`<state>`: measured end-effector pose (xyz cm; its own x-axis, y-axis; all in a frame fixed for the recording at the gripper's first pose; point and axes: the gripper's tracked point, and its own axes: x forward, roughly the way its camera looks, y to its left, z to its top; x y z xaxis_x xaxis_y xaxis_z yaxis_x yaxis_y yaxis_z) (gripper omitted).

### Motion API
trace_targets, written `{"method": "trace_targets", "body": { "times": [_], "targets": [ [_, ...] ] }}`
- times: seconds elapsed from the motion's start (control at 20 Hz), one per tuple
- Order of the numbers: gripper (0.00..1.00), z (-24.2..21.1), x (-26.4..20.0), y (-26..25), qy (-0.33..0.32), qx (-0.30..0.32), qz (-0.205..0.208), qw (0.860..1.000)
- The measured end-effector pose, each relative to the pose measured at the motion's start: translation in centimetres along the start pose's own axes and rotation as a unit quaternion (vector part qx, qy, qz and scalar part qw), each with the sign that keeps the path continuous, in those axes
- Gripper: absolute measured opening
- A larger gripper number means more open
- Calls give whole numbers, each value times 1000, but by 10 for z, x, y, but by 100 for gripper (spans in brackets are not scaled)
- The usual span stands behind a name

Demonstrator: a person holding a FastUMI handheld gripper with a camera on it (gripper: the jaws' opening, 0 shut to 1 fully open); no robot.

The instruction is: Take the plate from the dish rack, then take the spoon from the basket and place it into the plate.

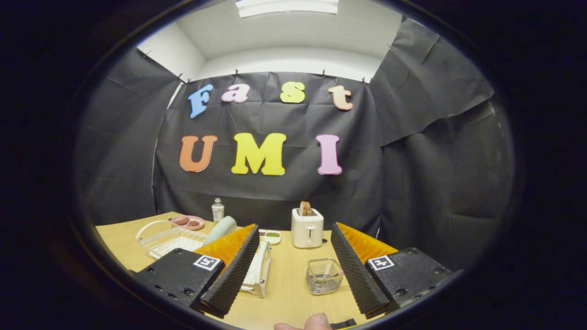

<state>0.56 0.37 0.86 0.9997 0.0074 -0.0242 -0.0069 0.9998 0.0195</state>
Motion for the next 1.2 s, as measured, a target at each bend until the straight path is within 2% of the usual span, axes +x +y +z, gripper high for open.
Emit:
{"method": "trace_targets", "body": {
  "times": [0.25, 0.55, 0.85, 1.0, 1.2],
  "targets": [
    [100, 27, 20, 13, 21, 3, 36, 999],
    [100, 54, 69, 51, 100, 13, 119, 988],
    [100, 53, 110, 109, 196, 4, 175, 965],
    [100, 31, 128, 139, 256, -25, 187, 948],
    [100, 0, 145, 165, 323, -18, 188, 927]
  ]
}}
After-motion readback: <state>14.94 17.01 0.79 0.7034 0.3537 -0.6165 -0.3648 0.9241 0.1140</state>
